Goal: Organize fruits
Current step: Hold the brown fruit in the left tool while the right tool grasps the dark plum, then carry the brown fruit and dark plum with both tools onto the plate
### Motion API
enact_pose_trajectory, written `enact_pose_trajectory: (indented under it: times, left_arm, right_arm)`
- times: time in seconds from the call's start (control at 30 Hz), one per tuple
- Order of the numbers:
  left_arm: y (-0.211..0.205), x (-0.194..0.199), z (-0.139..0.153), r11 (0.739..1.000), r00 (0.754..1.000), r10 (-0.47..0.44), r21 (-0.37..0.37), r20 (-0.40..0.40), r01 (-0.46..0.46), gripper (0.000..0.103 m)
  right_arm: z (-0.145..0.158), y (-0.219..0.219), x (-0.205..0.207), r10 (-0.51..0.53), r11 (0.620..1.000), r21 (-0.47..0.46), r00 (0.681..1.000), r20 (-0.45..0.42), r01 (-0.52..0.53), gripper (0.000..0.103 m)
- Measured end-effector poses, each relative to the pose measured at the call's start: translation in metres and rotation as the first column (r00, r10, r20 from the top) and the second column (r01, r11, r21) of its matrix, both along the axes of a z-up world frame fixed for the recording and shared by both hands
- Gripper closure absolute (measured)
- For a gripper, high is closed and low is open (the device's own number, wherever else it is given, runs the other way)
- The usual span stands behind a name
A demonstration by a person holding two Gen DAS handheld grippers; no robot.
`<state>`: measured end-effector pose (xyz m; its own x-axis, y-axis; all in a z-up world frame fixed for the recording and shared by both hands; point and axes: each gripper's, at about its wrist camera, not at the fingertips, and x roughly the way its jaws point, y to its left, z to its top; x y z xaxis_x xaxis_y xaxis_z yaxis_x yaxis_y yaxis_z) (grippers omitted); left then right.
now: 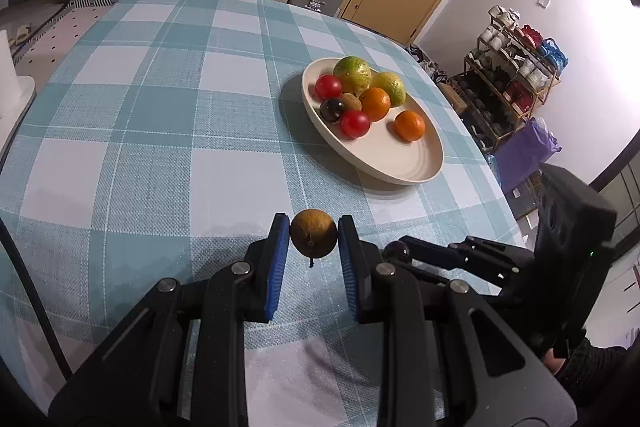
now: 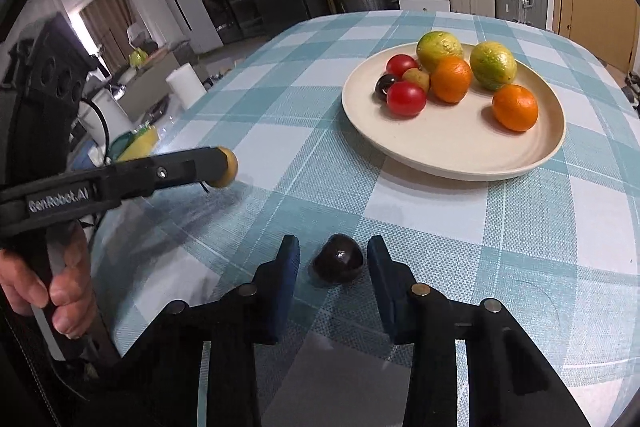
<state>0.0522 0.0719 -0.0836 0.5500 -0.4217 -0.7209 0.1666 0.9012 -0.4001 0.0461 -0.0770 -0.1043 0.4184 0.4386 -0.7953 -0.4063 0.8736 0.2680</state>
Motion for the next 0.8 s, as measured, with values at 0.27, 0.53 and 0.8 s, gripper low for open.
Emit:
enact_pose_trajectory:
  times: [0.27, 0.53, 0.8]
  left_arm:
    - [-0.001, 0.007, 0.002, 1.0, 1.0, 0.005, 0.004, 0.002, -0.005, 0.081]
    - [-0.022, 0.026, 0.016, 0.999, 0.999, -0.027, 0.027, 0.033, 0.026, 0.081]
    - [-0.055, 0.057, 0.029, 0.997, 0.996, -0.076, 0.019, 0.038, 0.076, 0.081]
  right_arm:
    - [0.003, -0.007, 0.001, -0.005, 0.999, 0.04, 1.0, 0.023, 0.004, 0.077]
    - [0.021, -0.028, 0.004, -0.034, 0.994, 0.103, 0.997, 0.071, 0.027, 0.077]
    - [0.04, -0.062, 0.024, -0.102, 0.986, 0.141, 0.988, 0.117, 0.085, 0.077]
